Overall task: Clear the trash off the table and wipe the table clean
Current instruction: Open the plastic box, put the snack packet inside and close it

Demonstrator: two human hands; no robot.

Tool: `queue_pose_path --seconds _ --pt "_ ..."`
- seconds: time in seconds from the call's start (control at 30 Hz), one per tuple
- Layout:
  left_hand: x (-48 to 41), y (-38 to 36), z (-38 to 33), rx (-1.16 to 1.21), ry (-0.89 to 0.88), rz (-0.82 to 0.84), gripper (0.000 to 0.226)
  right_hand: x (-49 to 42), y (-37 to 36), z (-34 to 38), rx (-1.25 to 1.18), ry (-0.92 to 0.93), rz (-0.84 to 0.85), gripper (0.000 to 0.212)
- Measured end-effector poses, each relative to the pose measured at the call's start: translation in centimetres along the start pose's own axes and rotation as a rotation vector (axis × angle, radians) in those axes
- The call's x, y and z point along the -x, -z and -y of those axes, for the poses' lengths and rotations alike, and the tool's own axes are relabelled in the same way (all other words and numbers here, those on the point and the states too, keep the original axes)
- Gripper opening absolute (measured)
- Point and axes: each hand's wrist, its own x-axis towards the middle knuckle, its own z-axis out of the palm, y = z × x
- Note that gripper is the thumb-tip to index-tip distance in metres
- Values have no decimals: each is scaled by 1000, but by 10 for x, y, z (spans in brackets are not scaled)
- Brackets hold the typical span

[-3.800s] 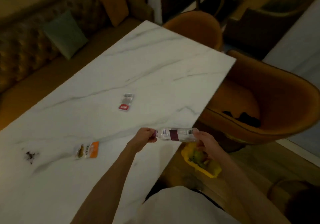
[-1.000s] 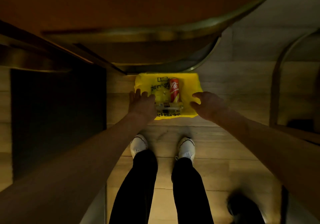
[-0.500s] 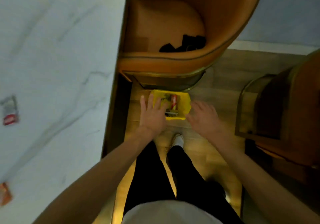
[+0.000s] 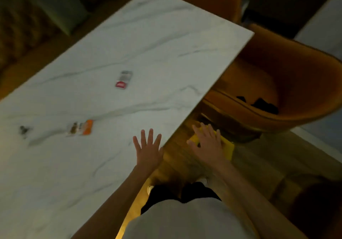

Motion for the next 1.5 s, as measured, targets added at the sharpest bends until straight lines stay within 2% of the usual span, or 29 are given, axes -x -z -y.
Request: queue_pose_path --seconds 0.1,0.3,0.43,0.57,0.77,0.8,0.9,0.97,1.03,1.07,1.17,1.2,1.3,1.4,1.5 --pt "20 8 61 38 81 -53 56 -18 -5 70 55 119 6 68" --pt "59 11 171 211 306 -101 56 -30 -45 181 100 280 91 83" --pt "86 10 226 294 448 -114 56 -39 -59 249 186 431 147 72" --pt "106 5 261 322 559 -138 54 -51 -66 302 233 582 151 95" --pt "141 -6 293 389 781 -172 57 -78 -70 376 404 799 207 64" --pt "149 -11 298 392 818 -198 57 -81 -76 387 398 837 224 65" --pt "176 -25 311 432 947 -183 57 -82 -98 417 465 950 241 93" --pt "204 -32 318 510 1037 -124 58 -66 -112 441 536 972 324 88" --pt "226 -44 330 538 1124 -146 59 -51 -136 463 508 983 370 75" --pt "232 -47 335 558 1150 -147 58 -46 -142 469 510 981 400 76" --pt "258 -64 348 626 1200 -149 57 -28 -165 487 566 1026 450 101" --pt "267 -72 356 633 1216 -154 56 -21 -174 497 578 1027 478 96" --pt "298 -85 386 650 1265 -202 52 -2 -193 537 579 1008 547 64" --pt "333 -107 412 745 1385 -314 50 20 -220 581 517 961 693 61" --pt "366 -136 435 854 1519 -589 46 49 -253 639 484 969 798 59"
